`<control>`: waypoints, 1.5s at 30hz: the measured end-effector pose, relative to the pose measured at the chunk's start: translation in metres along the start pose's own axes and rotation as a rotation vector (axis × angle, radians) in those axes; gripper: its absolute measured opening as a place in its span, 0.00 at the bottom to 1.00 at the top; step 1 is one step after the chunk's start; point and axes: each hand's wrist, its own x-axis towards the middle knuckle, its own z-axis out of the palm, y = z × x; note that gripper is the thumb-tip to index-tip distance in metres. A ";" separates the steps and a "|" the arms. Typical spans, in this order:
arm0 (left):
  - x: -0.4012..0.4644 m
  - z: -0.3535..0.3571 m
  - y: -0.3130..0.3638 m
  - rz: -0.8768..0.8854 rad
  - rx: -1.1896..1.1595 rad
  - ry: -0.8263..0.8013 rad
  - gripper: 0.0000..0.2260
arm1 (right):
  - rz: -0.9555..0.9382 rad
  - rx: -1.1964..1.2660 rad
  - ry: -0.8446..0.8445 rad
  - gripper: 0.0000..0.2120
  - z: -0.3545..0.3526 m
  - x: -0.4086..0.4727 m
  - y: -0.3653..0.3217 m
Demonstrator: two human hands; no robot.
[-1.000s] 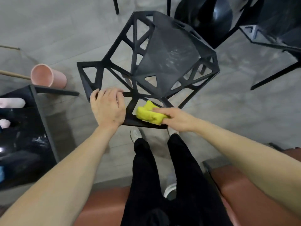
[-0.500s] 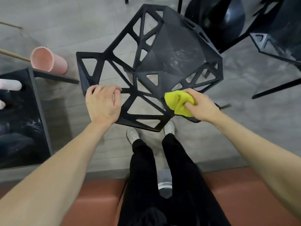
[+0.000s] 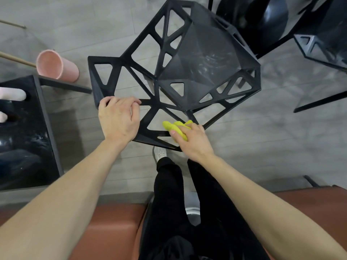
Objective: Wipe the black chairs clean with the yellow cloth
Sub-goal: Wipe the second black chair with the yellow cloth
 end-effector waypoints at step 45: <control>-0.019 -0.003 0.016 -0.627 -0.744 0.231 0.26 | -0.143 0.005 -0.103 0.18 -0.016 0.167 -0.052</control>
